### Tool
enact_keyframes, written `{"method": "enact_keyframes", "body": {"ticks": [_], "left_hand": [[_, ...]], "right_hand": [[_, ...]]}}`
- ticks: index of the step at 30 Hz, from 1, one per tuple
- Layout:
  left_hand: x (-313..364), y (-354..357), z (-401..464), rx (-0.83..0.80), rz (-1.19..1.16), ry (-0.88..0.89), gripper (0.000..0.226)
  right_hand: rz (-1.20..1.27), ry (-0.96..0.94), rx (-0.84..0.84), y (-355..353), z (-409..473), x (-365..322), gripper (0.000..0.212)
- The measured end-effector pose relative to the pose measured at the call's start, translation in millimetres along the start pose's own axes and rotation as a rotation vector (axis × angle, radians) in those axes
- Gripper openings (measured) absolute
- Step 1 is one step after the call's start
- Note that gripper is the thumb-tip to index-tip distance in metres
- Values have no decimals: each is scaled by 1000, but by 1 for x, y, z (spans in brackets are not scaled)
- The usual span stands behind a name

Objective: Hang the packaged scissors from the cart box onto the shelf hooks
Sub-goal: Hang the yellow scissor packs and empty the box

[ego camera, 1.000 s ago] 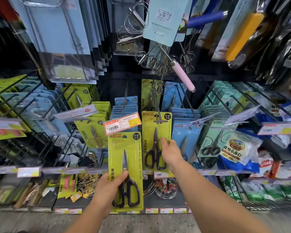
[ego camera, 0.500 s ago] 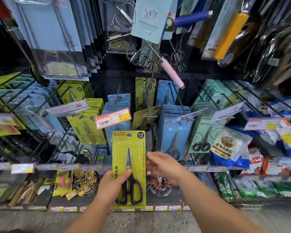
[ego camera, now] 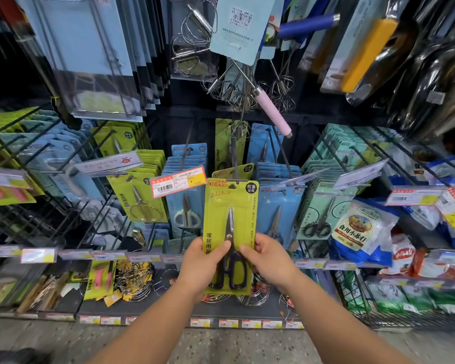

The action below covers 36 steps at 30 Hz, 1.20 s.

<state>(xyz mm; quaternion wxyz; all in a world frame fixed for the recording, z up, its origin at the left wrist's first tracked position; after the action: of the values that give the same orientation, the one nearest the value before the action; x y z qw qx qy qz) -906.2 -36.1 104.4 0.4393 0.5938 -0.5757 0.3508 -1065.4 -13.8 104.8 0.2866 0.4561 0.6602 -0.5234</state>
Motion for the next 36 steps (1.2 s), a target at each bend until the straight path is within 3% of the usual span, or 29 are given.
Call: {"method": "enact_keyframes", "body": {"ticks": [12, 23, 26, 31, 36], "left_hand": [[-4, 4, 24, 17, 69, -5, 17], [0, 0, 53, 28, 212, -12, 61], [1, 0, 53, -5, 284, -20, 67], [-3, -9, 49, -42, 526, -4, 57], [-9, -25, 37, -57, 811, -10, 64]], "right_hand": [[-60, 65, 93, 4, 23, 7, 11], [-338, 222, 331, 7, 64, -8, 34], [-403, 252, 302, 9, 64, -6, 31], [-561, 272, 179, 11, 52, -2, 42], [-686, 155, 74, 27, 35, -6, 41]]}}
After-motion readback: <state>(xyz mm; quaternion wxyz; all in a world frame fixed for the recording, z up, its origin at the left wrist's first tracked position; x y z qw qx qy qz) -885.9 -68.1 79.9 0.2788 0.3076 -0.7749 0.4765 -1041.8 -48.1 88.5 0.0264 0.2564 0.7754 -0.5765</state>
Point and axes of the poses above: each hand's wrist, its own z-axis towards the middle knuckle, its own y-axis out of the palm, x = y × z, the point moved 2 cm from there along z, towards the middle knuckle, and after that the axes turned 10 degrees about -z, right-handed, at the moved point
